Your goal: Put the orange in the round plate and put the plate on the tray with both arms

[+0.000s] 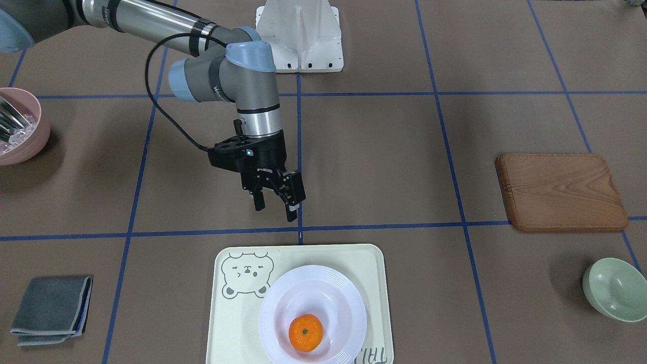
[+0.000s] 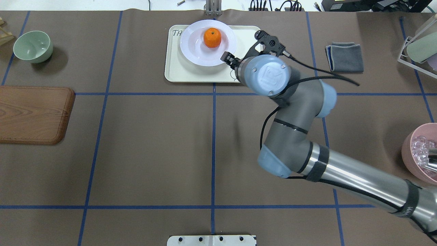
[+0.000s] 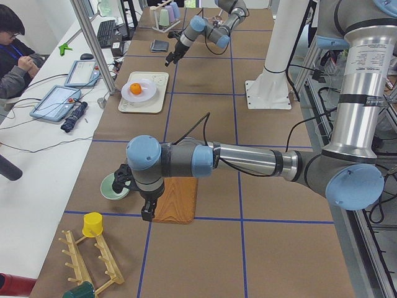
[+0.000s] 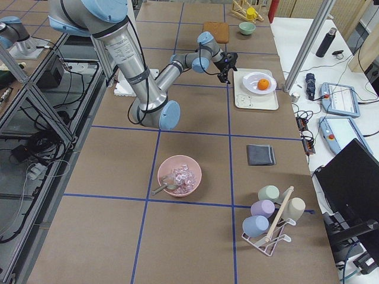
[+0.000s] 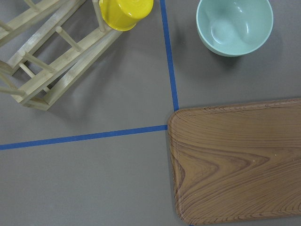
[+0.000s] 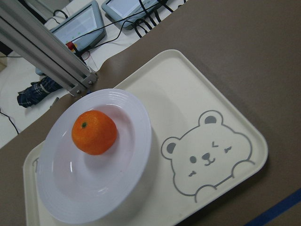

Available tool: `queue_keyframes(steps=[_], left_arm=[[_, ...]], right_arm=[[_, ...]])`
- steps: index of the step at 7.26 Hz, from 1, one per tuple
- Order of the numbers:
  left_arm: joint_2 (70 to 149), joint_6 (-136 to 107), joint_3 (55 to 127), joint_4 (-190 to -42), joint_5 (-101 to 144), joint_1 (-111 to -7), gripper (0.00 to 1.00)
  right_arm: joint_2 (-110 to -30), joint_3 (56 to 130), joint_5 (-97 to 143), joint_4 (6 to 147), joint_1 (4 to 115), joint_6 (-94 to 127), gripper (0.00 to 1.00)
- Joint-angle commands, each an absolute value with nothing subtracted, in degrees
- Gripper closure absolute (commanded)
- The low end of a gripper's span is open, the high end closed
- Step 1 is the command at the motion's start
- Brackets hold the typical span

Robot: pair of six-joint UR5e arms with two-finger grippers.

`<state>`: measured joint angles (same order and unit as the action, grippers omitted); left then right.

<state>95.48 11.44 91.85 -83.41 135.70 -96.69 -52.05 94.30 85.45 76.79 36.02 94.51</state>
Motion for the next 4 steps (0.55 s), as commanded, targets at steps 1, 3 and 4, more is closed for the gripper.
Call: queue_keyframes(steps=[1,3,4], left_arm=[[91.6,11.5,96.2,-83.6,135.4,-96.7,0.02],[89.4,12.2,97.9,-83.5,135.4,-96.7,0.02],[89.4,12.3,97.9,-83.6,135.2,-96.7,0.02]], right_arm=[[-60.3,101.9,101.4,81.5,45.8,73.1,0.00],[-67.3,102.0,115.3,81.5,57.8,53.4,0.00],[-72.7,101.9,120.5,81.5,64.5,39.4,0.00]])
